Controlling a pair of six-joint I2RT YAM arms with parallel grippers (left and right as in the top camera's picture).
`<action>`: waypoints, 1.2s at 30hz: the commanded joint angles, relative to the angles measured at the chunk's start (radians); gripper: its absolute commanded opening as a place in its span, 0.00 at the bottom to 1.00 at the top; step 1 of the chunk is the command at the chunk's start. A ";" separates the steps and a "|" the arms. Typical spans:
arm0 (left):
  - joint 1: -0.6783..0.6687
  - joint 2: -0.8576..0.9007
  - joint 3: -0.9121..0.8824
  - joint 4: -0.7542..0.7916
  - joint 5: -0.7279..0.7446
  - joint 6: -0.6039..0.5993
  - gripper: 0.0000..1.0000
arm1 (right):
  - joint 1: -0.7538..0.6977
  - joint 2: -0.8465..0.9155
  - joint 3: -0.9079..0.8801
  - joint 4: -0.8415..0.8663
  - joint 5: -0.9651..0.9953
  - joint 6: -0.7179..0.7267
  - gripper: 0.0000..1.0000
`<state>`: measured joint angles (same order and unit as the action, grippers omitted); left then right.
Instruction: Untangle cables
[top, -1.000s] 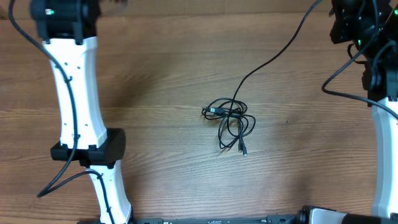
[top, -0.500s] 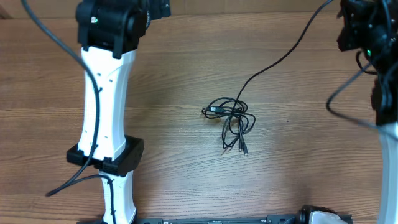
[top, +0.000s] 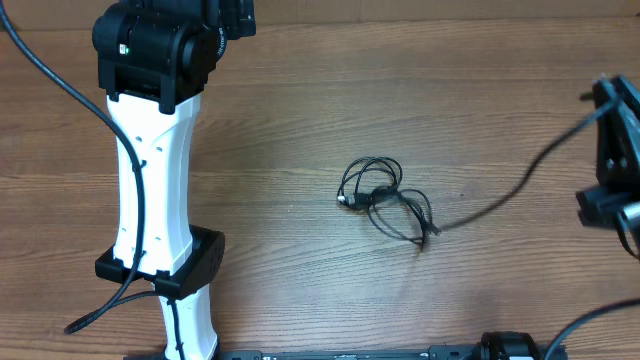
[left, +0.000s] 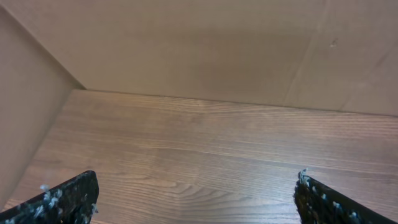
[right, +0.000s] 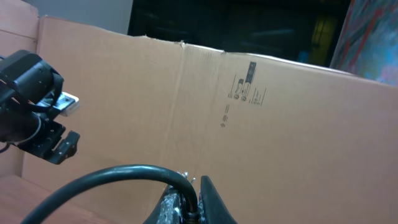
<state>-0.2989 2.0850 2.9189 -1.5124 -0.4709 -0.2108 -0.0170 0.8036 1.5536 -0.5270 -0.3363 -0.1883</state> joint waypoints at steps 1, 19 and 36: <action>0.005 -0.013 0.011 0.005 0.048 0.032 1.00 | 0.009 0.047 -0.003 -0.007 0.009 0.004 0.04; 0.005 -0.013 0.011 0.001 0.080 0.077 1.00 | 0.011 0.498 -0.003 -0.448 -0.079 0.107 1.00; 0.004 -0.013 0.011 -0.002 0.080 0.076 1.00 | 0.249 0.686 -0.323 -0.608 -0.181 -0.161 1.00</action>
<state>-0.2989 2.0850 2.9189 -1.5154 -0.3954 -0.1493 0.1974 1.4914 1.3121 -1.1877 -0.5022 -0.3004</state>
